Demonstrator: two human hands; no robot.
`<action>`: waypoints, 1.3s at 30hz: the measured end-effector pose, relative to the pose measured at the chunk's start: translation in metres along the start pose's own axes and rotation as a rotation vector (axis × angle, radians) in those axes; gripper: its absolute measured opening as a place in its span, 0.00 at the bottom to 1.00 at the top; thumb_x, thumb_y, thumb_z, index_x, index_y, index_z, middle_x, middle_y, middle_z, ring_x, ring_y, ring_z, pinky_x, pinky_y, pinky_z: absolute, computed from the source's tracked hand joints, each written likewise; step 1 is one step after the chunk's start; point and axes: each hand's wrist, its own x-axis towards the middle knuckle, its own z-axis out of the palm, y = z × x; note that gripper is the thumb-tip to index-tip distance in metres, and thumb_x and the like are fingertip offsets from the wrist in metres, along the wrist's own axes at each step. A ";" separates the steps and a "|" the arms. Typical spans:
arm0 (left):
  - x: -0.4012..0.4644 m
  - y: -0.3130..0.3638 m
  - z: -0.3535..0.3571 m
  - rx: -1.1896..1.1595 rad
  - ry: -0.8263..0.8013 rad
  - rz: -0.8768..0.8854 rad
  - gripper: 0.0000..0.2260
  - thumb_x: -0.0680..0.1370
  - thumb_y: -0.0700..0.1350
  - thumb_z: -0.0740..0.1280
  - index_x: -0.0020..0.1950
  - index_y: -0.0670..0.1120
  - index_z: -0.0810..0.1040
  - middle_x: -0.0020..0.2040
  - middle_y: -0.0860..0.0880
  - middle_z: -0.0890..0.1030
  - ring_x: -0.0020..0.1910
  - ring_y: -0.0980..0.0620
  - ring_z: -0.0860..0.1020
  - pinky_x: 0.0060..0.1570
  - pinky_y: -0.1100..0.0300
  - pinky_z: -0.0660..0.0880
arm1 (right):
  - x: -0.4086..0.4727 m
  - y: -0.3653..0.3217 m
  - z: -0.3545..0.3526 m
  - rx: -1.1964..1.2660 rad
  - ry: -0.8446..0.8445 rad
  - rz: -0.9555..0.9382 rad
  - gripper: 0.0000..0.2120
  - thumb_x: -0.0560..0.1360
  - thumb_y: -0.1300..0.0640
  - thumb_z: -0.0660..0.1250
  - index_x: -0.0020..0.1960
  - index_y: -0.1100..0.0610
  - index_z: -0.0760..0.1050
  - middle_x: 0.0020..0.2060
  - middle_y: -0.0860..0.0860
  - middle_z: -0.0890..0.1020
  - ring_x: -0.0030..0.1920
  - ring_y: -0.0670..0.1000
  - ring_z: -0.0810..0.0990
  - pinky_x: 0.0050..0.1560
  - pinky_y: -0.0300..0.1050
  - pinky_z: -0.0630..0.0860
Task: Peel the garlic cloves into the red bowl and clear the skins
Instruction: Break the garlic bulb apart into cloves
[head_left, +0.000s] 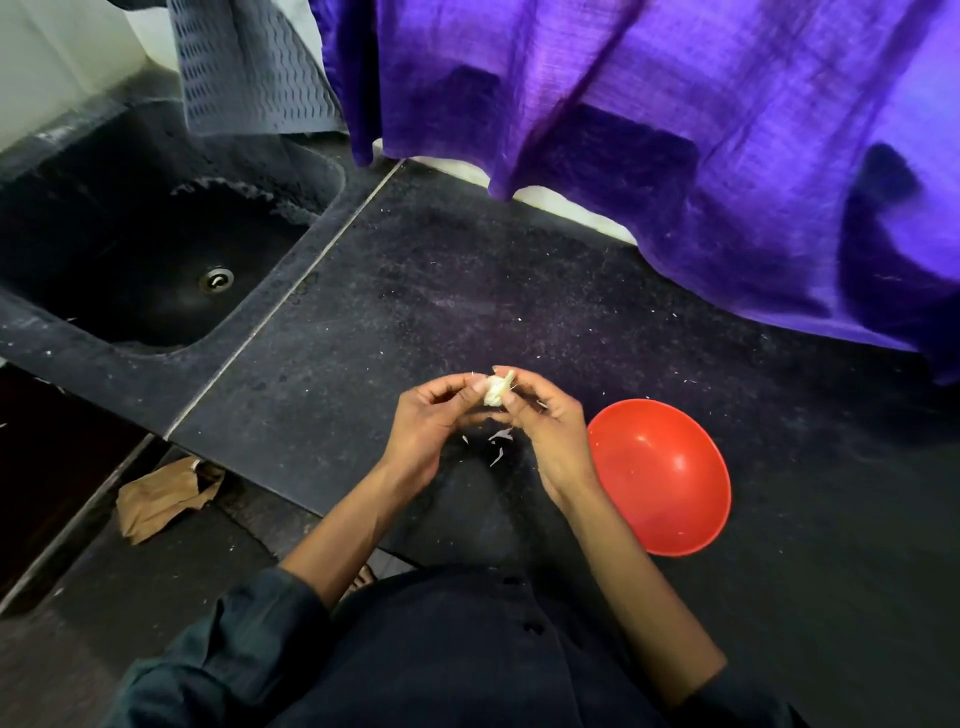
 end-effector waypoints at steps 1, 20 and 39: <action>-0.001 -0.001 0.001 0.016 0.008 0.016 0.09 0.75 0.37 0.69 0.53 0.37 0.81 0.48 0.41 0.85 0.44 0.46 0.84 0.46 0.54 0.82 | -0.001 -0.002 0.000 0.037 -0.006 0.013 0.13 0.78 0.69 0.63 0.60 0.62 0.78 0.52 0.60 0.82 0.53 0.55 0.82 0.53 0.51 0.80; -0.005 -0.008 0.004 0.518 0.170 0.406 0.03 0.78 0.40 0.69 0.47 0.44 0.83 0.44 0.48 0.83 0.42 0.51 0.82 0.44 0.56 0.81 | -0.008 -0.009 0.006 0.300 0.045 0.164 0.09 0.78 0.66 0.64 0.57 0.64 0.77 0.53 0.66 0.79 0.56 0.62 0.80 0.50 0.46 0.81; -0.006 -0.007 0.003 1.002 0.121 0.689 0.05 0.78 0.38 0.67 0.52 0.39 0.82 0.47 0.47 0.81 0.45 0.60 0.76 0.48 0.78 0.68 | -0.010 -0.009 0.006 0.403 0.072 0.202 0.05 0.78 0.67 0.64 0.53 0.63 0.76 0.46 0.58 0.84 0.45 0.53 0.85 0.49 0.47 0.82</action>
